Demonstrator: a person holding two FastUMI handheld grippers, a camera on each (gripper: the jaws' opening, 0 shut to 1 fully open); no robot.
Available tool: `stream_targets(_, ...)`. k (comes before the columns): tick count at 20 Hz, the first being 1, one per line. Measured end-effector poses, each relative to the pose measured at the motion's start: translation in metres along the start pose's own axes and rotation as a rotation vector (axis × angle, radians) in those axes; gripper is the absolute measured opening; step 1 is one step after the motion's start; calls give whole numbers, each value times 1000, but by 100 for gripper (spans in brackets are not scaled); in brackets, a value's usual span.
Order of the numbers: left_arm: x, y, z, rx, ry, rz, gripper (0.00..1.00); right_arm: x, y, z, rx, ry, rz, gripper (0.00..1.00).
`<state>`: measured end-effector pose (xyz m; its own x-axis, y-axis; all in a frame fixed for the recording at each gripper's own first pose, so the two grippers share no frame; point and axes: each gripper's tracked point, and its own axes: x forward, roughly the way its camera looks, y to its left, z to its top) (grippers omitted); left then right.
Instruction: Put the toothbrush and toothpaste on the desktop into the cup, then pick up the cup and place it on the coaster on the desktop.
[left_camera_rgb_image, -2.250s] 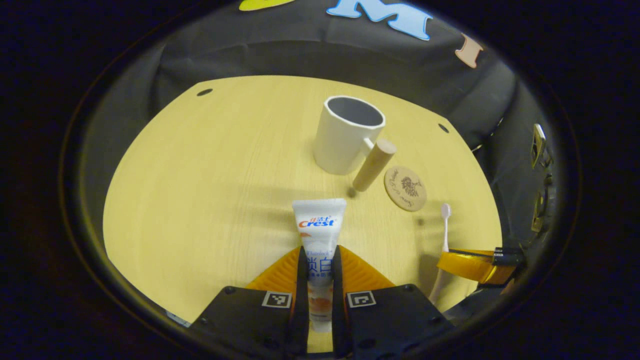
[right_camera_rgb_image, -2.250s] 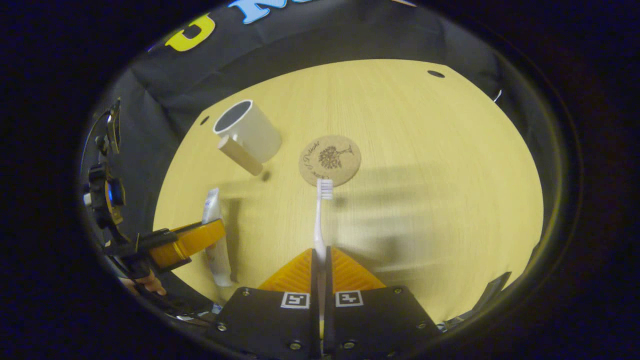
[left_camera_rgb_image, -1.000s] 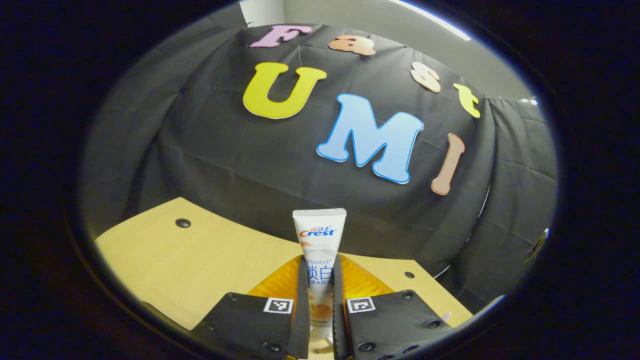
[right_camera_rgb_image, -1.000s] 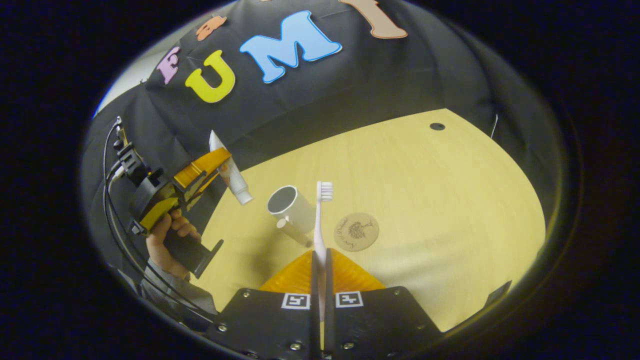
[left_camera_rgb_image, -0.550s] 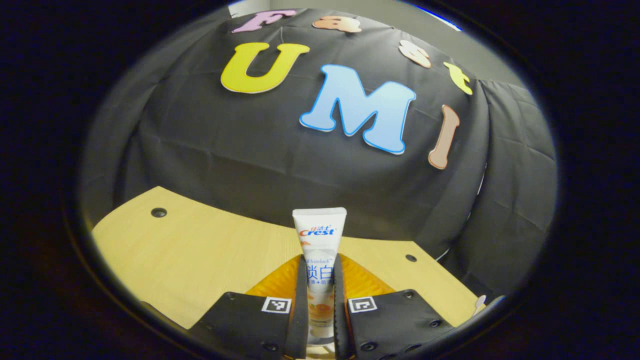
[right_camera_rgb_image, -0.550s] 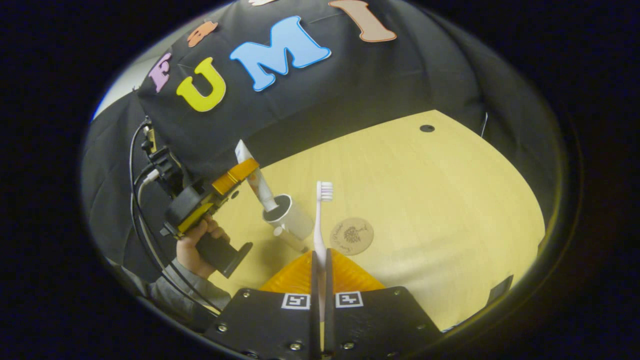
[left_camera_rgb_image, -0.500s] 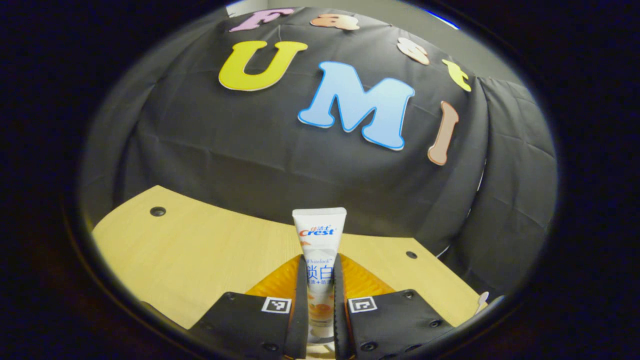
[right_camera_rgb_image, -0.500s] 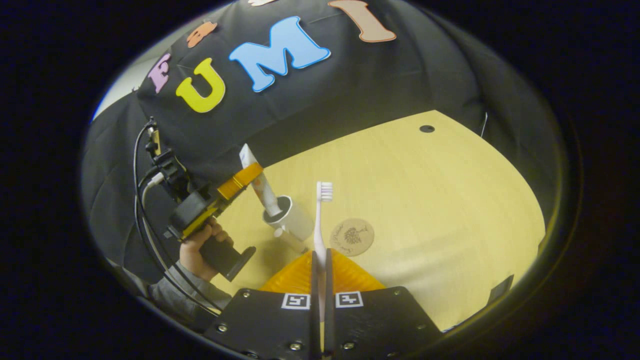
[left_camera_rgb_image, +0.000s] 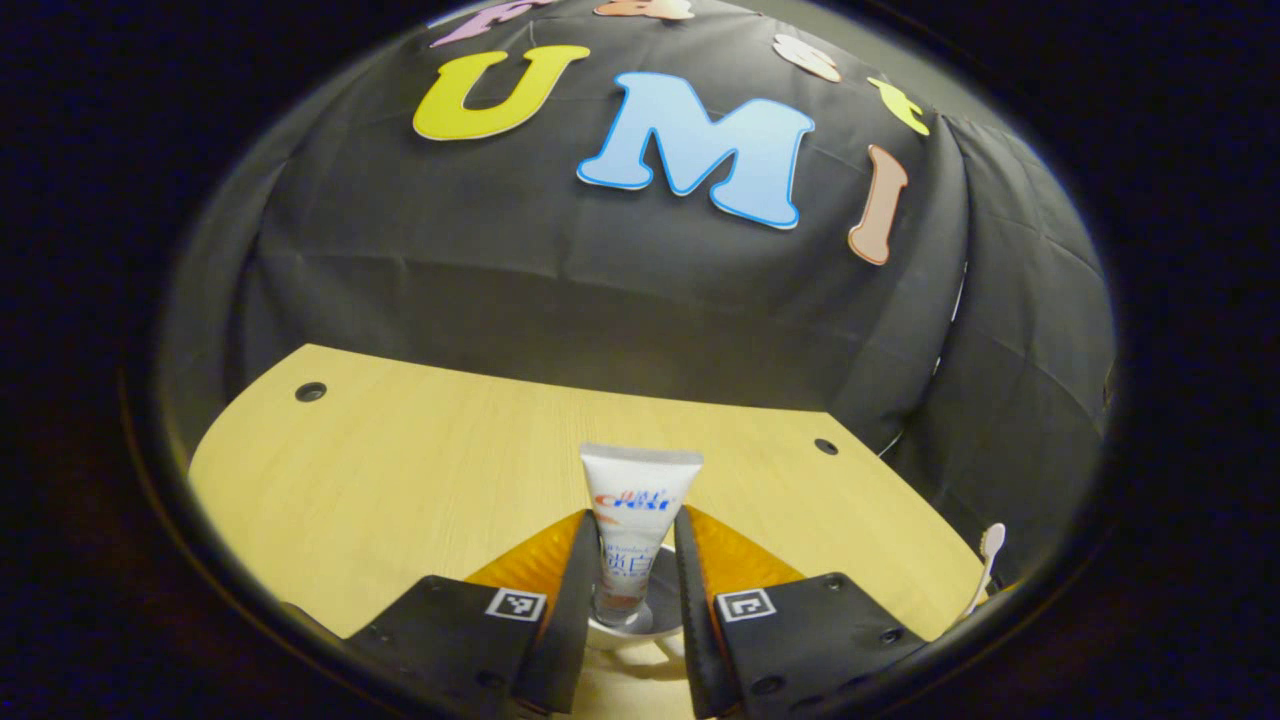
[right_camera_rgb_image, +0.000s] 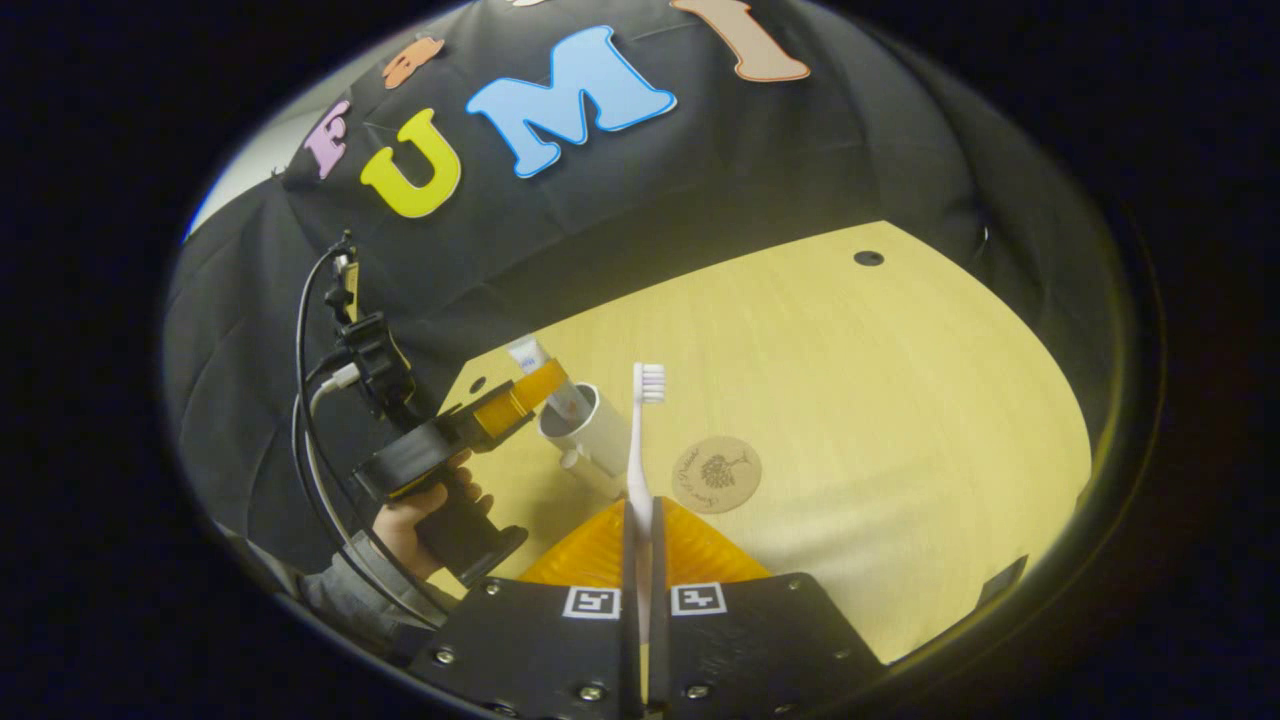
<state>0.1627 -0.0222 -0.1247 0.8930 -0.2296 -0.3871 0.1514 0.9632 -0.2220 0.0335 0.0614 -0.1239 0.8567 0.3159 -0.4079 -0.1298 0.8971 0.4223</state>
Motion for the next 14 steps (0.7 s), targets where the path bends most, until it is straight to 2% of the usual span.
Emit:
stream_targets(1,-5,0,0,4,-4,4,50,-1,0,-1,-2,0,2,4)
stream_targets(2,-7,0,4,8,-11,0,62,-2,1,-1,-4,-2,4,4)
stream_targets(3,-11,0,7,12,-19,6,62,-2,2,-1,-6,-2,9,4)
stream_targets(4,-13,-1,9,14,-27,6,68,-3,4,0,-8,-6,14,4)
stream_targets(5,-17,0,11,13,-33,11,84,-3,6,2,-14,-8,19,4)
stream_targets(8,-32,0,10,0,-33,19,84,-2,16,13,-31,-33,41,4)
stream_targets(9,-39,0,9,-6,-31,23,78,1,20,19,-37,-43,49,4)
stream_targets(10,-46,1,8,-14,-31,26,78,4,25,26,-45,-54,57,4)
stream_targets(11,-52,2,7,-22,-29,28,84,8,30,32,-53,-67,64,4)
stream_targets(12,-58,6,6,-27,-25,41,78,12,34,39,-60,-80,74,4)
stream_targets(13,-63,5,3,-34,-20,37,88,17,40,45,-66,-95,88,4)
stream_targets(14,-69,8,3,-37,-19,48,92,21,46,52,-72,-108,102,4)
